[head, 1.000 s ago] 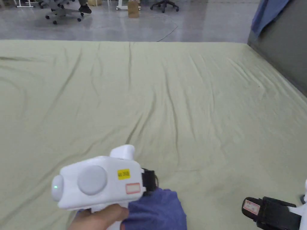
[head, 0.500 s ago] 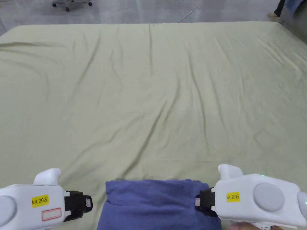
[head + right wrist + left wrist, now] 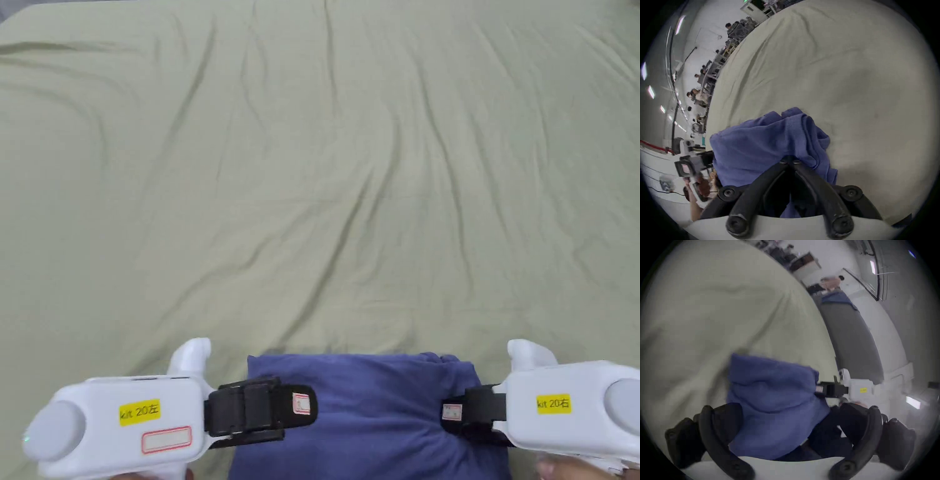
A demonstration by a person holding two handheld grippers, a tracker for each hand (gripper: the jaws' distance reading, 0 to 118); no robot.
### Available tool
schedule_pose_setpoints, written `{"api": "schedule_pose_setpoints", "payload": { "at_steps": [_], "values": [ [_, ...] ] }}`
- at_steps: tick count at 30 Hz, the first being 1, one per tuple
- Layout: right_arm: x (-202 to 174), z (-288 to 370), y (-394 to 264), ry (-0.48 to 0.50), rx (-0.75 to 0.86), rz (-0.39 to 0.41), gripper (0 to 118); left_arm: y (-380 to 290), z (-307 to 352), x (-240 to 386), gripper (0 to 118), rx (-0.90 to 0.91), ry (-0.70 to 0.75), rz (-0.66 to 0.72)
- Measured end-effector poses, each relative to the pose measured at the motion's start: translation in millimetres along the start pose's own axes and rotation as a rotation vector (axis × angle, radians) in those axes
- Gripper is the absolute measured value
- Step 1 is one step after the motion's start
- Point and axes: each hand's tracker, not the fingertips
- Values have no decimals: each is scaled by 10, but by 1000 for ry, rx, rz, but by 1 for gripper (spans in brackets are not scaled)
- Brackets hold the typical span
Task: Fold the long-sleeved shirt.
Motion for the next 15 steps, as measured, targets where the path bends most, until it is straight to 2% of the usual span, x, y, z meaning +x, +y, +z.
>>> {"api": "schedule_pose_setpoints", "payload": {
  "at_steps": [1, 5, 6, 7, 8, 9, 11, 15],
  "values": [
    [22, 9, -2, 10, 0, -10, 0, 50, -102, -77, 117, -47, 10, 22],
    [29, 7, -18, 20, 4, -18, 0, 48, -251, 29, 116, -28, 4, -22],
    [30, 7, -19, 22, 6, -23, 0, 17, -242, 117, 93, -23, 11, -43],
    [30, 7, -16, 23, 6, -29, 0, 13, -226, 166, 39, 5, 28, -80],
    [31, 12, -8, 24, 5, -37, 0, 15, -273, 174, 9, 25, 67, -68],
    [14, 33, -6, 22, 3, -52, 0, -1, -333, 129, 9, -2, 34, 4],
    [-67, 88, -17, 3, 6, -66, 0, -23, -377, 118, 9, -27, 38, -7],
    [-461, 328, -160, -108, 131, -2, 0, 4, -53, 229, 9, 31, 98, -17]
  ]
}}
